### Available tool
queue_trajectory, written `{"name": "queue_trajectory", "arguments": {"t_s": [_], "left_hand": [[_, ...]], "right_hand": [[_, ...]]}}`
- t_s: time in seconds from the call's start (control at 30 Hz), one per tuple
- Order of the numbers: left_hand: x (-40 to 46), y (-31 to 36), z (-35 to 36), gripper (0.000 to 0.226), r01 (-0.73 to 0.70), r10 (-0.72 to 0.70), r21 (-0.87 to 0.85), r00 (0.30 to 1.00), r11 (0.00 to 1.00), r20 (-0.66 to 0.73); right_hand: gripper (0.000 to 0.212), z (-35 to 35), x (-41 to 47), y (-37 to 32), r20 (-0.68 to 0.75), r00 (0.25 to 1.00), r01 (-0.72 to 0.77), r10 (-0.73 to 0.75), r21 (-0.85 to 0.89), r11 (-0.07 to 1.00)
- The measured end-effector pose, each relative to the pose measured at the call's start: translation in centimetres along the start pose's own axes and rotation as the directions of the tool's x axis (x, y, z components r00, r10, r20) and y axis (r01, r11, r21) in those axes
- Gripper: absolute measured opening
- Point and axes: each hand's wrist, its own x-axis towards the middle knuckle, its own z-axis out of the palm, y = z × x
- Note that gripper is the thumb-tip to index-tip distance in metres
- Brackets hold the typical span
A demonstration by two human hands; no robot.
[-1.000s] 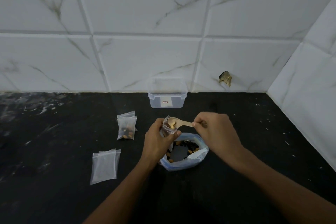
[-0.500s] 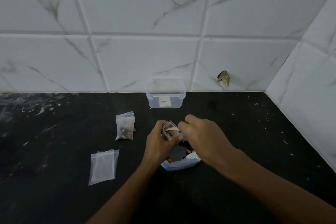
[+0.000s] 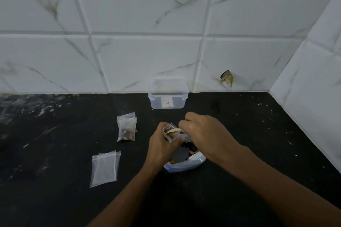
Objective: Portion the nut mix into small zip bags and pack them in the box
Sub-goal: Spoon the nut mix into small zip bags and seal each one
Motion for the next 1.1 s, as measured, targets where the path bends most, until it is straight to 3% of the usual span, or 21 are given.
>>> {"name": "queue_trajectory", "arguments": {"t_s": [0.13, 0.33, 0.47, 0.57, 0.67, 0.73, 0.9, 1.1], "left_hand": [[0.2, -0.3, 0.2, 0.041, -0.005, 0.005, -0.009, 1.000, 1.000, 0.015], [0.1, -0.5, -0.1, 0.042, -0.006, 0.006, -0.027, 1.000, 1.000, 0.007], [0.2, -0.5, 0.2, 0.042, -0.030, 0.031, -0.029, 1.000, 0.999, 0.006], [0.1, -0.8, 0.0, 0.040, -0.028, 0.027, -0.033, 1.000, 0.999, -0.015], [0.0, -1.5, -0.4, 0.039, -0.001, -0.002, -0.048, 0.999, 0.999, -0.052], [0.0, -1.9, -0.8, 0.038, -0.003, -0.001, -0.061, 0.997, 0.998, -0.077], [-0.1, -2.2, -1.3, 0.039, 0.007, -0.017, -0.085, 0.993, 0.996, -0.120], [-0.3, -1.7, -1.3, 0.043, -0.003, -0.005, -0.075, 0.995, 0.997, -0.104]], "right_hand": [[0.033, 0.7, 0.3, -0.6, 0.011, 0.999, -0.053, 0.053, 0.011, 0.999], [0.022, -0.5, 0.4, -0.1, 0.070, 0.997, -0.028, 0.031, -0.040, 0.999], [0.035, 0.4, 1.2, -0.1, 0.234, 0.971, -0.044, 0.051, -0.035, 0.998], [0.008, 1.3, 0.5, 0.7, -0.028, 0.996, -0.083, 0.085, 0.064, 0.994], [0.009, 1.3, -0.5, 2.0, -0.221, 0.950, -0.162, 0.222, 0.263, 0.951], [0.009, 1.0, -0.9, 2.8, -0.255, 0.907, -0.219, 0.336, 0.395, 0.892], [0.012, 4.8, -1.5, 4.8, -0.076, 0.834, -0.445, 0.546, 0.494, 0.747], [0.012, 13.2, -1.7, 4.3, 0.125, 0.760, -0.615, 0.638, 0.458, 0.642]]}}
